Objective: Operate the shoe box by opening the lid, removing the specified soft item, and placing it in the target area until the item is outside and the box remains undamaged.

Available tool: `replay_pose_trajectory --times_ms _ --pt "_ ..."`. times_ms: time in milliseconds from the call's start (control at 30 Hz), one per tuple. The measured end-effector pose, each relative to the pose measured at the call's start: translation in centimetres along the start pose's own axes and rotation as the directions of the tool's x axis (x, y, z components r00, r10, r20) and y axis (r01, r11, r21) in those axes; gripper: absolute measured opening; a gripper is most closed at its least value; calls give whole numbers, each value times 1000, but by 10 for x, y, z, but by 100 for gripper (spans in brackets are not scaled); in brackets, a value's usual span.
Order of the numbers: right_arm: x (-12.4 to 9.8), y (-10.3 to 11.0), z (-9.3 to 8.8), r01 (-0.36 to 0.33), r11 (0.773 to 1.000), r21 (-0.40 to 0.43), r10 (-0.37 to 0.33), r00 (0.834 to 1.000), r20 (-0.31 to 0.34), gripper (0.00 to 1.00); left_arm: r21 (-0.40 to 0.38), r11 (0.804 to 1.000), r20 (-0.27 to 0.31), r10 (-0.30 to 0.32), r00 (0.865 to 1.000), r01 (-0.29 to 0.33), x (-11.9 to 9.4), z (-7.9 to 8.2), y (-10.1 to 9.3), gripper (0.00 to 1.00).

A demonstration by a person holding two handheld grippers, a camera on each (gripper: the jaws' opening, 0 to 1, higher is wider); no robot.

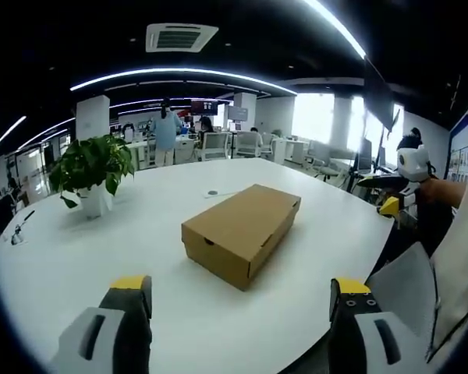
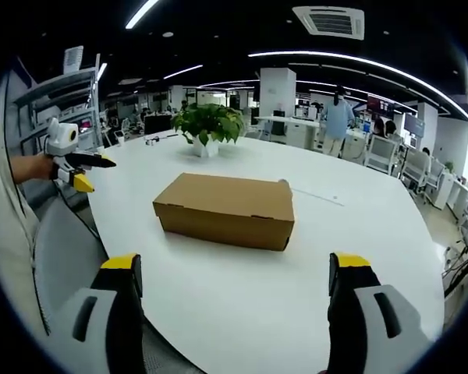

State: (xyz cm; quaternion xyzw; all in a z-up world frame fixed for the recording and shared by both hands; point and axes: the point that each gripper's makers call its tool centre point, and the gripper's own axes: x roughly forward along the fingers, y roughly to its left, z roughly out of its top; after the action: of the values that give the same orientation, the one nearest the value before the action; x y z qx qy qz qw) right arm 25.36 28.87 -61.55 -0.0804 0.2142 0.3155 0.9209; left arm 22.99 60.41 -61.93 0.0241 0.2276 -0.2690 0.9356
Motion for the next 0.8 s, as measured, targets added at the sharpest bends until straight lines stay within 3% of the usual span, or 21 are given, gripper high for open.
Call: replay_pose_trajectory --times_ms 800 --pt "11 -17 1 -45 999 -19 45 999 -23 94 3 1000 -20 4 1000 -4 10 0 3 96"
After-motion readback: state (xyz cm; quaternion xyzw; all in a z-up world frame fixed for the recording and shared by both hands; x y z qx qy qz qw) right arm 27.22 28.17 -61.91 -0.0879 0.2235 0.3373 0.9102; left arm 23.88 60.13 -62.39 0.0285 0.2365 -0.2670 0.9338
